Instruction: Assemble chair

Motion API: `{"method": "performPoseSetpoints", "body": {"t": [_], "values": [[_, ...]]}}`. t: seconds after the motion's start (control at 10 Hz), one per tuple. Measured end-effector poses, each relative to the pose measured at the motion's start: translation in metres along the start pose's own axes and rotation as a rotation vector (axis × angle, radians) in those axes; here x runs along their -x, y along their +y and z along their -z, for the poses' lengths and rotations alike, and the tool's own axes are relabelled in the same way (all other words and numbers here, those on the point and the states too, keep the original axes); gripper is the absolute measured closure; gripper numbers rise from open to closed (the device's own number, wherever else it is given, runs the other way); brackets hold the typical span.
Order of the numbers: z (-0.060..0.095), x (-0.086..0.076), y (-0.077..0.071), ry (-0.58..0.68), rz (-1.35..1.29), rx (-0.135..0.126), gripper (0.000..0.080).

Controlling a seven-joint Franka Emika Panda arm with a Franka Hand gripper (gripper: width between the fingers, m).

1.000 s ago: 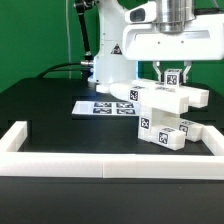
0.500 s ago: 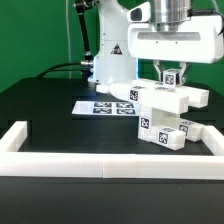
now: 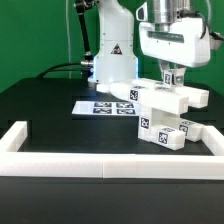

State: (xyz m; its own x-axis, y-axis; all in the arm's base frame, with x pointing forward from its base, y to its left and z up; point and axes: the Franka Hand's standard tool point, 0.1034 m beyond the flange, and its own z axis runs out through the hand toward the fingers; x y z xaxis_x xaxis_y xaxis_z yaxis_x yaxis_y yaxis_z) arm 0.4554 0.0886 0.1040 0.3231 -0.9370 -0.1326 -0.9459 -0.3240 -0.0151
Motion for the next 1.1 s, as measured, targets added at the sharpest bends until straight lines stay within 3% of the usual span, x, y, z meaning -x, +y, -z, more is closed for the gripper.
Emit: {"method": "performPoseSetpoints", "body": {"t": [0.8,1.0,1.1], "values": [[0.0018,-0.0010,-0.0013,-0.006,-0.374,-0.008,0.0529],[0.0009,-0.0002,-0.0011,-0.006,-0.353,-0.006,0.0299],[0.0015,0.0004,-0.0015,-0.006,-0.278,-0.006,0.0299]]}}
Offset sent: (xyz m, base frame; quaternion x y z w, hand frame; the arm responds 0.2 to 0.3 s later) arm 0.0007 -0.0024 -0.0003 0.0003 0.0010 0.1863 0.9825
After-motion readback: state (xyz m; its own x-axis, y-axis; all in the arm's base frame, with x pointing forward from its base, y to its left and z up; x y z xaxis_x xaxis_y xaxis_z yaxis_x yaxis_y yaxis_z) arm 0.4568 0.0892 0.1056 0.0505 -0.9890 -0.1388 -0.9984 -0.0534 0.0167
